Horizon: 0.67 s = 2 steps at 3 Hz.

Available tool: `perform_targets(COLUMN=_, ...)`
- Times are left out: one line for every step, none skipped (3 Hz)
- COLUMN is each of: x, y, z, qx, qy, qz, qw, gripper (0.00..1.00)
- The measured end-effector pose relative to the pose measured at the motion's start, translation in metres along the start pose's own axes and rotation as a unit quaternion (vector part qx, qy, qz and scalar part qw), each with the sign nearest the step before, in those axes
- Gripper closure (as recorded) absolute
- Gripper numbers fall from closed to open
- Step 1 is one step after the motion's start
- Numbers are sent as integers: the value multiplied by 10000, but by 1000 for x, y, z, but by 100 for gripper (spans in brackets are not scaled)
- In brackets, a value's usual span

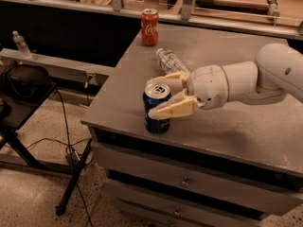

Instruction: Move pepsi can near coke can

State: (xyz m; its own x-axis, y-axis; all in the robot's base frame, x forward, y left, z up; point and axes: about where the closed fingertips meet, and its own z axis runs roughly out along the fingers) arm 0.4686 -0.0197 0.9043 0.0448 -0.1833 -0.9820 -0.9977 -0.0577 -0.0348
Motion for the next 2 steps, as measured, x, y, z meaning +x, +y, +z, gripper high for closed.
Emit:
perform_targets(x=1, y=0, z=-1, qx=-8, qy=10, qz=14, qw=10000, gripper=42)
perform_targets(x=2, y=-2, z=-2, qx=3, qy=22, qz=32, qw=10000, gripper=56)
